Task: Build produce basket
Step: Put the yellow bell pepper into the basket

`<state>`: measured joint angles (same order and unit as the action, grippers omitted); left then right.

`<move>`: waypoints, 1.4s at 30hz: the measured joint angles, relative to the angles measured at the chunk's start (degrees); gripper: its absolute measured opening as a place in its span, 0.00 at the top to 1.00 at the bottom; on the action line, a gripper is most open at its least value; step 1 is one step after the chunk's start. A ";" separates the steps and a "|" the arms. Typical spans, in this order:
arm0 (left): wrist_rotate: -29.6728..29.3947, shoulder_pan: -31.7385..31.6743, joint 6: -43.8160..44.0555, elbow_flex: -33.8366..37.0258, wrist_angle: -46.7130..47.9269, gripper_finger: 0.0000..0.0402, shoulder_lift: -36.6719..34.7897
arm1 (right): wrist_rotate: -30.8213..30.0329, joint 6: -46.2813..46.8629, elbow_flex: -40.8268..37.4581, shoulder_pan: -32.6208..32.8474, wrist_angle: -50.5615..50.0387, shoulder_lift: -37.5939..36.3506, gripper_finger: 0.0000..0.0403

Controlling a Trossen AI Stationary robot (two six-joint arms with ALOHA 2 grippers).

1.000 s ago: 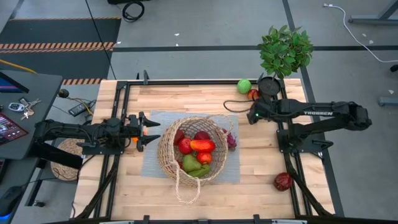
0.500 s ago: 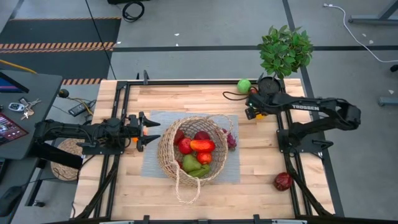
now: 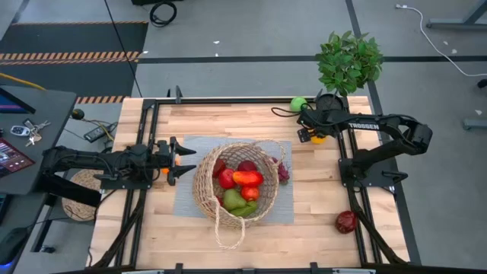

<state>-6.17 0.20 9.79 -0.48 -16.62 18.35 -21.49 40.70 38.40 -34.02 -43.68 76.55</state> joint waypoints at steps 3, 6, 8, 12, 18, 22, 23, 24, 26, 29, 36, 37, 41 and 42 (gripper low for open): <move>0.00 0.00 0.00 0.01 -0.01 0.29 0.00 | 0.61 -1.73 0.36 -0.02 -0.30 -0.66 0.02; 0.00 0.01 0.00 0.01 0.00 0.29 0.00 | 1.33 -1.85 0.56 0.36 -0.44 -1.80 0.05; 0.00 0.00 0.01 0.00 0.00 0.29 0.02 | 2.92 -1.49 0.56 0.80 -0.24 -2.91 0.08; 0.00 0.01 0.00 0.01 0.02 0.29 0.01 | 4.84 -1.26 0.49 1.71 -0.27 -4.42 0.13; 0.00 -0.01 -0.02 0.00 0.02 0.29 0.00 | 7.94 0.08 0.49 4.53 -0.31 -6.80 0.14; 0.00 -0.01 0.00 0.00 0.02 0.29 0.02 | 8.45 1.64 0.74 7.55 -0.46 -10.54 0.14; 0.00 0.01 0.02 0.01 0.01 0.29 0.00 | 8.26 1.93 1.07 8.35 -0.44 -11.63 0.14; 0.00 -0.02 0.01 0.01 -0.01 0.29 0.01 | 8.07 2.24 1.50 9.10 -0.42 -12.72 0.14; 0.00 0.01 0.00 0.00 0.01 0.29 0.01 | 7.48 2.64 2.58 10.69 -0.31 -14.84 0.14; 0.00 -0.01 -0.02 0.00 0.02 0.29 0.01 | 5.71 2.79 4.50 13.29 0.64 -18.26 0.14; 0.00 -0.01 0.00 -0.01 0.00 0.29 0.00 | 4.61 -0.79 7.47 19.50 2.96 -23.17 0.14; 0.00 -0.01 0.00 0.00 0.02 0.29 0.00 | 4.67 -2.27 7.47 20.68 2.66 -23.00 0.14; 0.00 0.01 0.00 -0.01 -0.01 0.29 0.00 | -0.34 -6.62 7.44 23.92 -1.69 -20.67 0.14; 0.00 0.00 0.00 -0.01 0.00 0.29 0.00 | -0.34 -6.84 7.44 23.95 -2.56 -19.84 0.14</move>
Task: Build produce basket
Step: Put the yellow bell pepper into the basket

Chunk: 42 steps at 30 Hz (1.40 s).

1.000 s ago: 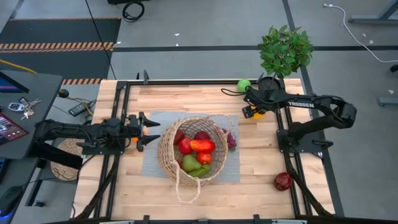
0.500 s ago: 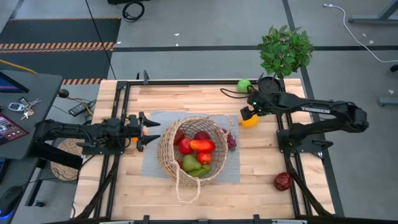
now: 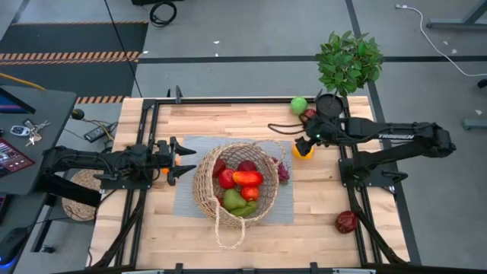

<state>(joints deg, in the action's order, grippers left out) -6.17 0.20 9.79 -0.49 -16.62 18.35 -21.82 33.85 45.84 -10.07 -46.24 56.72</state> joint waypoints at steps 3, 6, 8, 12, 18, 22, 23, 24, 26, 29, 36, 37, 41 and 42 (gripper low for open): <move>0.00 0.00 -0.01 0.01 0.00 0.29 0.01 | 4.89 -0.79 -0.44 -2.07 -0.87 2.45 0.14; 0.00 0.00 -0.01 0.02 0.01 0.29 0.02 | 7.29 -1.24 -2.89 -3.69 1.99 4.62 0.14; 0.00 -0.01 -0.02 0.02 0.02 0.29 0.02 | 8.63 -1.44 -4.39 -4.89 2.03 6.04 0.14; 0.00 -0.02 -0.01 0.02 0.04 0.29 0.02 | 9.42 -2.96 -7.08 -6.59 3.80 8.38 0.10; 0.00 -0.01 -0.01 0.00 0.02 0.29 0.00 | 13.62 -4.09 -10.43 -8.61 7.75 11.75 0.02; 0.00 -0.01 0.01 0.01 0.02 0.29 0.00 | 15.87 -4.10 -12.77 -9.54 9.99 14.23 0.02; 0.00 0.00 -0.01 0.01 0.04 0.29 0.02 | 16.34 -4.10 -13.00 -9.60 10.15 14.83 0.03; 0.00 0.00 -0.02 0.02 0.04 0.29 0.01 | 16.70 -4.11 -13.05 -9.63 10.21 15.44 0.04; 0.00 -0.02 -0.01 0.02 0.04 0.29 0.02 | 16.79 -4.37 -13.05 -9.63 10.33 16.42 0.07; 0.00 0.00 0.00 0.01 0.03 0.29 0.00 | 16.79 -5.15 -13.03 -9.63 11.60 17.27 0.12; 0.00 0.00 -0.01 0.01 0.04 0.29 0.02 | 14.28 -3.90 -11.18 -9.45 10.92 14.99 0.23; 0.00 -0.02 -0.01 0.02 0.02 0.29 0.00 | 13.30 -3.18 -10.27 -9.23 10.46 14.08 0.24; 0.00 0.00 0.00 0.02 0.02 0.29 0.00 | 8.54 -2.56 -5.48 -7.57 10.15 10.00 0.23; 0.00 -0.02 -0.01 0.01 0.04 0.29 0.02 | 7.01 -2.54 -4.25 -6.96 11.10 8.97 0.22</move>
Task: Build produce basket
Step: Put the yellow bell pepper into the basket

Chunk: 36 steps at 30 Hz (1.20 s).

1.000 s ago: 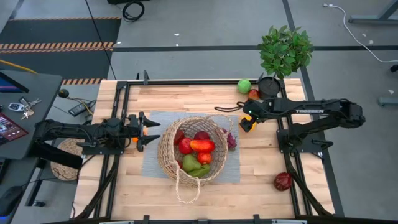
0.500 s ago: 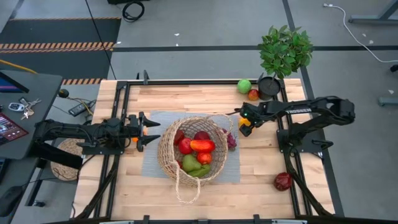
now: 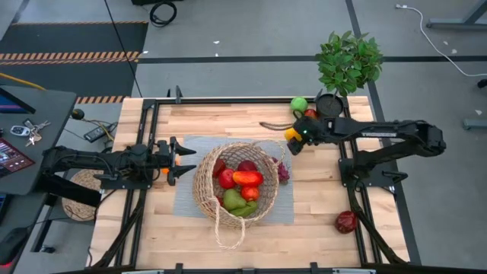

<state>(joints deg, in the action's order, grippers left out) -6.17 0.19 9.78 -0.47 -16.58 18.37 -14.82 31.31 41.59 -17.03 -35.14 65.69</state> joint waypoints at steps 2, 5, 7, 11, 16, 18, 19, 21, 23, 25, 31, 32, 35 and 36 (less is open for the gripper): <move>0.00 0.00 0.00 -0.02 0.00 0.29 0.00 | -2.85 -0.28 2.29 1.43 3.26 -1.97 0.22; 0.00 0.01 -0.01 0.00 -0.02 0.29 -0.02 | -6.90 -1.72 5.68 3.82 8.71 -4.49 0.22; 0.00 0.01 0.01 -0.02 -0.02 0.29 -0.01 | -9.42 -3.58 7.53 5.55 13.85 -5.97 0.22; 0.00 0.01 0.00 0.00 -0.02 0.29 -0.02 | -10.99 -9.29 8.54 8.92 27.47 -7.64 0.21; 0.00 0.02 -0.02 0.00 -0.02 0.29 -0.01 | -8.64 -15.12 8.54 13.47 42.23 -7.60 0.21; 0.00 0.01 0.00 0.00 -0.01 0.29 0.00 | -8.20 -17.17 8.54 15.04 46.65 -7.60 0.21; 0.00 0.02 -0.01 -0.01 -0.01 0.29 -0.02 | -8.19 -18.29 8.54 15.71 48.40 -7.60 0.21; 0.00 0.00 0.00 -0.02 0.00 0.29 -0.02 | -8.21 -19.82 8.54 16.75 50.74 -7.41 0.21; 0.00 0.00 0.00 -0.02 0.00 0.29 -0.02 | -8.23 -20.27 8.54 17.45 52.19 -6.71 0.21; 0.00 0.02 0.00 0.00 -0.02 0.29 -0.02 | -8.27 -20.70 8.49 18.20 53.44 -5.76 0.21; 0.00 0.00 0.00 0.00 -0.04 0.29 -0.02 | -10.52 -25.45 9.35 21.06 53.00 -2.81 0.21; 0.00 0.00 -0.01 -0.01 -0.02 0.29 0.00 | -11.78 -27.00 9.63 21.88 52.66 -1.91 0.21; 0.00 0.02 -0.02 0.00 -0.02 0.29 -0.01 | -15.34 -33.66 11.88 24.46 52.50 1.45 0.21; -0.01 0.00 0.00 0.00 -0.02 0.29 -0.02 | -17.23 -36.15 13.00 25.43 52.05 2.50 0.21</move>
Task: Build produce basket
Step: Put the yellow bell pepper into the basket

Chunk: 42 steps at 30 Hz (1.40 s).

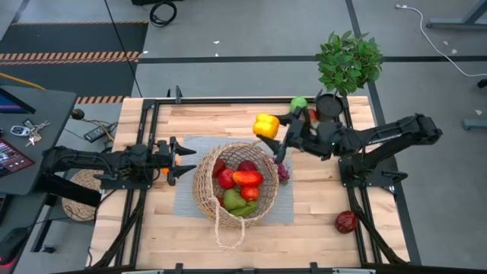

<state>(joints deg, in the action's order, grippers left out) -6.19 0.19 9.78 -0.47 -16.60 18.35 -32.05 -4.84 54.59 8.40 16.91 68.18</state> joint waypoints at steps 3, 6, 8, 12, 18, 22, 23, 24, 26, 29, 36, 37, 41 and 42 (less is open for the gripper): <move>-0.01 0.00 -0.02 0.00 0.00 0.29 0.00 | -6.69 -6.20 3.90 2.70 -1.24 2.97 0.21; 0.01 0.00 0.00 0.00 0.02 0.29 0.00 | -11.01 -10.66 7.18 4.74 -2.87 5.68 0.21; 0.01 0.01 0.00 -0.02 0.02 0.29 0.01 | -12.49 -12.46 8.77 5.77 -3.56 7.60 0.21; 0.01 0.02 0.01 -0.01 0.02 0.29 0.02 | -14.90 -14.01 12.40 7.85 -5.58 11.34 0.21; 0.01 0.02 0.00 0.00 0.02 0.29 0.00 | -15.98 -14.73 18.27 9.84 -9.73 16.16 0.21; 0.01 0.02 -0.01 -0.02 0.01 0.29 0.01 | -15.96 -14.85 20.42 10.85 -11.24 18.95 0.21; 0.01 0.00 0.00 0.00 0.02 0.29 0.02 | -15.94 -14.86 20.85 11.15 -11.50 19.51 0.21; 0.01 0.01 0.00 -0.01 0.01 0.29 0.00 | -15.92 -14.86 21.27 11.47 -11.71 20.05 0.21; 0.01 0.00 0.00 -0.02 0.02 0.29 0.00 | -15.81 -14.86 21.87 11.96 -12.09 20.89 0.21; 0.01 0.02 0.00 -0.02 0.02 0.29 0.00 | -13.60 -14.34 22.51 12.37 -12.60 21.75 0.21; 0.01 0.00 0.00 0.00 0.06 0.29 0.02 | -9.92 -7.19 22.49 12.48 -17.96 21.81 0.21; 0.01 0.01 0.00 0.00 0.11 0.29 0.02 | -9.70 -6.52 22.49 12.48 -18.38 21.81 0.21; 0.01 0.01 0.00 -0.01 0.10 0.29 0.01 | -5.68 -2.98 22.44 12.48 -20.02 21.81 0.21; 0.01 0.02 0.02 -0.02 0.09 0.29 0.00 | -5.06 -2.54 22.44 12.48 -20.06 21.81 0.21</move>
<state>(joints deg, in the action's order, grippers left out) -6.17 0.21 9.80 -0.49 -16.51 18.35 -37.11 -7.38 77.03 20.88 -3.16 90.00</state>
